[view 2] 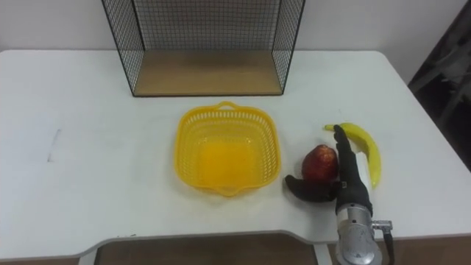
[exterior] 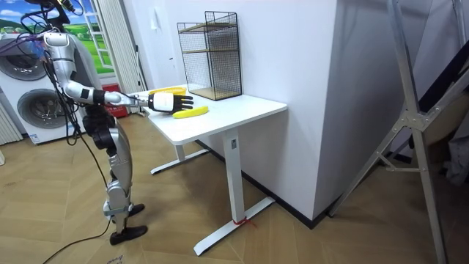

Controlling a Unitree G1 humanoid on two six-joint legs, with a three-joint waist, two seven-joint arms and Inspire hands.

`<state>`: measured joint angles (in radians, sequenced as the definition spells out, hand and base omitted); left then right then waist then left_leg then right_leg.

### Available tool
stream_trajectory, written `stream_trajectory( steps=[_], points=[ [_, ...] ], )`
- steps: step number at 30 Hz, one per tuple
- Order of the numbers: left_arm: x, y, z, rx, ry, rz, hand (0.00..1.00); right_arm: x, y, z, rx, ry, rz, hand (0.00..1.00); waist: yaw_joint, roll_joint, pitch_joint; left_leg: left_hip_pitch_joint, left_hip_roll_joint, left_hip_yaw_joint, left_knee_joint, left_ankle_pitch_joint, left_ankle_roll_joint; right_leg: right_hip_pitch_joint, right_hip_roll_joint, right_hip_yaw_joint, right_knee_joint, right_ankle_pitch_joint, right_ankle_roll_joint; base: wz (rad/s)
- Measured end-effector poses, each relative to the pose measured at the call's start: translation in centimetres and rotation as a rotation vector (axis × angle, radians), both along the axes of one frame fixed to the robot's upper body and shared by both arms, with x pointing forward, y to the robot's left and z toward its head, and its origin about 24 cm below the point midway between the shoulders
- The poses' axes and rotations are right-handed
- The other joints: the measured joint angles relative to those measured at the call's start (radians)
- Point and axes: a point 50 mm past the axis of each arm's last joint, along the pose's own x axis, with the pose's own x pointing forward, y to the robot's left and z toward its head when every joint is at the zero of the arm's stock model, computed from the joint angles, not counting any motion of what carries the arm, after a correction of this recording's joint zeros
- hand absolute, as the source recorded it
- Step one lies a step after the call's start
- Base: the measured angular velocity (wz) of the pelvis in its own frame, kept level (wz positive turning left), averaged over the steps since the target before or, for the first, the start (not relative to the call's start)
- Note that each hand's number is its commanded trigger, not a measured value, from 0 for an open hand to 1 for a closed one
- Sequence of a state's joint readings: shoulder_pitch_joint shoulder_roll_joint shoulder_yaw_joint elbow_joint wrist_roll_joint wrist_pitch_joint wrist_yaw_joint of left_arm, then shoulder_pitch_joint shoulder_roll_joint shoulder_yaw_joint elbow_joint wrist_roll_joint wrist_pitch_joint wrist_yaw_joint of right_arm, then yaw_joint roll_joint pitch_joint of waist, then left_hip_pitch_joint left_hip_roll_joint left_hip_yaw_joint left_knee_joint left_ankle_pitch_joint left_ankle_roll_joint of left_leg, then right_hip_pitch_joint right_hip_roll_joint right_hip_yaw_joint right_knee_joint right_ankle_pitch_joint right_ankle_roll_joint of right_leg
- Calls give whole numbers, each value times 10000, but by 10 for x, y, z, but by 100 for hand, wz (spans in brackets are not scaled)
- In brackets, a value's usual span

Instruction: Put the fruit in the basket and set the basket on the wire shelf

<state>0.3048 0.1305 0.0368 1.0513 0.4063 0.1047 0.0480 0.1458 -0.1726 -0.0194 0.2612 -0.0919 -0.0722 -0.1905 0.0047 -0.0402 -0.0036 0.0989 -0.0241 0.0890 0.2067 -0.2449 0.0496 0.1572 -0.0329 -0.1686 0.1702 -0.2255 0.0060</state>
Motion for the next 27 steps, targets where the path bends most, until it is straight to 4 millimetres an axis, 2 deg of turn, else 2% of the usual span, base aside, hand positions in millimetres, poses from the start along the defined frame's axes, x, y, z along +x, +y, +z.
stream_trajectory(
  steps=[2,3,4,5,10,18,27],
  points=[
    [0,0,0,4,6,2,0,0,0,0,-12,8,9,0,-7,10,-6,0,2,0,0,0,0,5,1,-5,0,0,0,0],
    [0,0,0,13,14,5,0,0,0,0,-52,19,30,20,-6,16,-8,0,3,-1,1,0,0,7,2,-8,1,0,0,0],
    [0,0,0,18,19,7,0,0,0,0,-90,32,49,85,-6,17,-10,0,4,-2,2,0,0,9,2,-11,1,0,0,0],
    [0,0,0,23,24,9,0,0,0,0,-147,56,91,100,-8,18,-11,1,5,-4,4,0,-1,10,3,-14,3,0,0,0],
    [0,0,0,31,31,11,0,1,-2,1,-377,15,33,100,-16,13,-14,-2,5,-5,13,0,-1,13,2,-17,6,0,0,0],
    [3,0,0,49,-57,-6,0,4,-16,4,-710,-40,-386,100,-24,-8,-23,0,18,-4,12,-1,-3,5,13,-16,2,0,0,0],
    [4,1,1,127,-43,9,0,4,-17,3,-723,-33,-473,100,-17,-48,-27,4,18,-4,7,-2,-4,13,12,-6,2,0,0,0]
  ],
)
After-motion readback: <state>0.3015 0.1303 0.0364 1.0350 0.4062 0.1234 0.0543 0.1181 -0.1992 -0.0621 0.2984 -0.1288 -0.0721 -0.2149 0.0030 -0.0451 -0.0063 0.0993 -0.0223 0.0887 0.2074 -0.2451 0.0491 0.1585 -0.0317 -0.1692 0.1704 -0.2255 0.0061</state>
